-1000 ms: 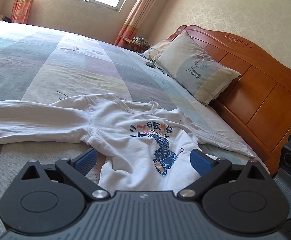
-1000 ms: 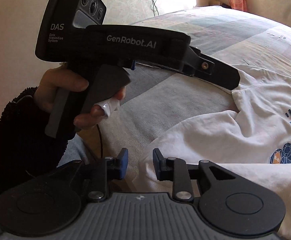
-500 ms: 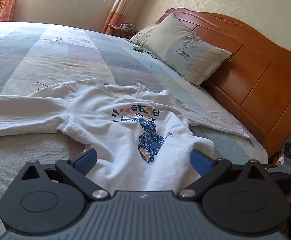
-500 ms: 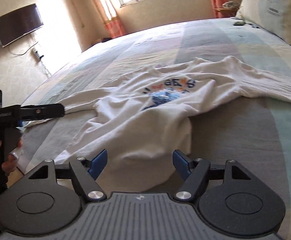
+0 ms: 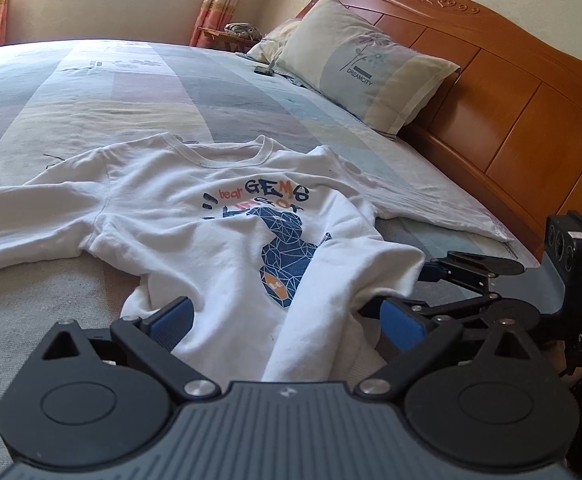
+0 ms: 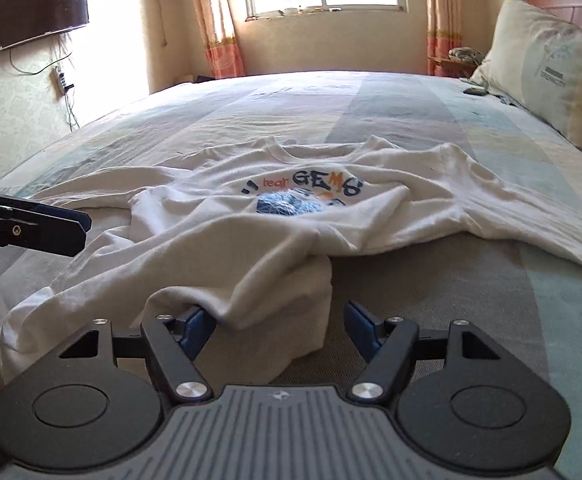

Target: Fold clothes

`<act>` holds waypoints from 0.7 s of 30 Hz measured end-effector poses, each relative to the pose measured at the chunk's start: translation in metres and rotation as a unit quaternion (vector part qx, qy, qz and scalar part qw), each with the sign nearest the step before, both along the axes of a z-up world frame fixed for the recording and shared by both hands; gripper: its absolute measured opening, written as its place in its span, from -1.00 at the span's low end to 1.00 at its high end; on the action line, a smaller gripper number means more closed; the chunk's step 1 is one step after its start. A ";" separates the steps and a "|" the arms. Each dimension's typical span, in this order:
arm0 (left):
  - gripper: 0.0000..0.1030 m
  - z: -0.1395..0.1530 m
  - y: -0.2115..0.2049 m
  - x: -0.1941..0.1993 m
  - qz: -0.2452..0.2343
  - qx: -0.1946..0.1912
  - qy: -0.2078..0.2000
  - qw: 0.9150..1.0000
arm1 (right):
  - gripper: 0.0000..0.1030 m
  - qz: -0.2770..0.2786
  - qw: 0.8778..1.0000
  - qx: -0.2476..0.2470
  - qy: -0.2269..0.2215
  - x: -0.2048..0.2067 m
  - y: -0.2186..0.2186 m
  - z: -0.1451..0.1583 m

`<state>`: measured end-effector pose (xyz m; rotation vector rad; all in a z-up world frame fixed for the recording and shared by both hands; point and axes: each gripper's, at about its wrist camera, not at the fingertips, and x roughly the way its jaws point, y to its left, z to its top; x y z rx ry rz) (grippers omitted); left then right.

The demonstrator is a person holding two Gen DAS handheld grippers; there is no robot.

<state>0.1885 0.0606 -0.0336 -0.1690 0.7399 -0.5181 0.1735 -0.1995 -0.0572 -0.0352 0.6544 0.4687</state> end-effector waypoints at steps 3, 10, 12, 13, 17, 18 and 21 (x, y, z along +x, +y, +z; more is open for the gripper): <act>0.93 0.000 0.004 0.002 0.009 -0.003 0.000 1.000 | 0.45 0.034 0.999 -0.013 -0.017 0.020 0.028 0.004; 0.93 0.002 0.019 0.006 0.029 -0.018 0.002 0.999 | 0.51 0.075 0.995 -0.058 -0.026 0.051 0.078 -0.007; 0.93 0.002 0.021 0.006 0.031 -0.021 0.002 0.999 | 0.52 0.075 0.995 -0.058 -0.025 0.046 0.075 -0.007; 0.93 0.002 0.021 0.006 0.031 -0.021 0.002 0.999 | 0.51 0.072 0.996 -0.051 -0.022 0.041 0.070 -0.004; 0.93 0.002 0.018 0.005 0.028 -0.021 0.000 0.999 | 0.52 0.053 0.998 -0.001 -0.017 0.008 0.035 0.005; 0.93 0.002 0.017 0.005 0.027 -0.021 0.000 0.999 | 0.52 0.047 0.999 0.012 -0.015 0.000 0.025 0.006; 0.93 0.001 0.014 0.004 0.022 -0.022 0.001 1.000 | 0.52 0.015 0.999 0.043 0.001 -0.013 -0.002 0.000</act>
